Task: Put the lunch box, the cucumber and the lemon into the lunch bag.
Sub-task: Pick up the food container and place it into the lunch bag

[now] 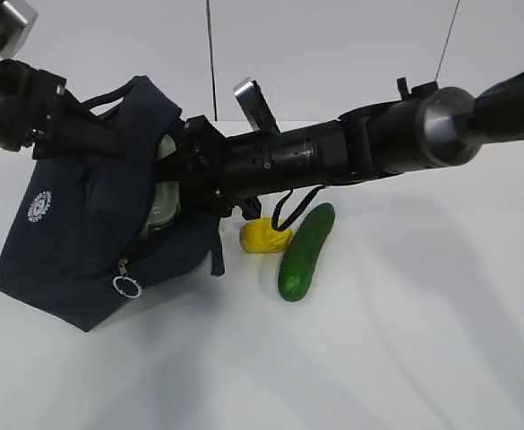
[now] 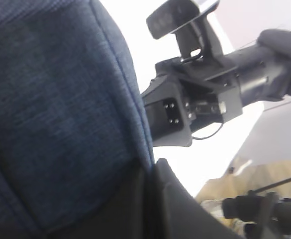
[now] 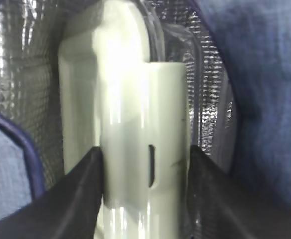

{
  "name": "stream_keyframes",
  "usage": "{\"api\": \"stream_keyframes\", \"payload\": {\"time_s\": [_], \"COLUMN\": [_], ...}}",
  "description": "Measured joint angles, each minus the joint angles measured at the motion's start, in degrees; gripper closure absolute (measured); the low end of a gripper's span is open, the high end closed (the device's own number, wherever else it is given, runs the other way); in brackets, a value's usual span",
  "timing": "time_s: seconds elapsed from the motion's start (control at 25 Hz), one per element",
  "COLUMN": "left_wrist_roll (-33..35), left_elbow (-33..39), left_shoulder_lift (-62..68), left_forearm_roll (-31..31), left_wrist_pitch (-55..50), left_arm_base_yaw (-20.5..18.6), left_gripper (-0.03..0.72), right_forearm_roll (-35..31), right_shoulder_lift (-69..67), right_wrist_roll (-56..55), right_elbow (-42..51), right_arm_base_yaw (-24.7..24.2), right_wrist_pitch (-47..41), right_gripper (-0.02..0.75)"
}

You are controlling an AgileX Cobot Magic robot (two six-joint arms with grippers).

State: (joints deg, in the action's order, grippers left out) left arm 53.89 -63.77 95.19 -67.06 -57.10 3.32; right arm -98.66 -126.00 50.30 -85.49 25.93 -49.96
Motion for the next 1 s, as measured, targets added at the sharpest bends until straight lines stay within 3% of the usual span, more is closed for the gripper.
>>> {"api": "stream_keyframes", "payload": {"time_s": [1.0], "left_wrist_roll": [0.89], "left_elbow": [-0.11], "left_shoulder_lift": [4.89], "left_forearm_roll": [1.10], "left_wrist_pitch": [5.54], "left_arm_base_yaw": [0.00], "left_gripper": [0.693], "right_forearm_roll": [-0.39], "right_shoulder_lift": [-6.67], "right_wrist_roll": [-0.11], "right_elbow": [-4.25], "right_arm_base_yaw": [0.35], "right_wrist_pitch": [1.36], "right_gripper": [0.348]}}
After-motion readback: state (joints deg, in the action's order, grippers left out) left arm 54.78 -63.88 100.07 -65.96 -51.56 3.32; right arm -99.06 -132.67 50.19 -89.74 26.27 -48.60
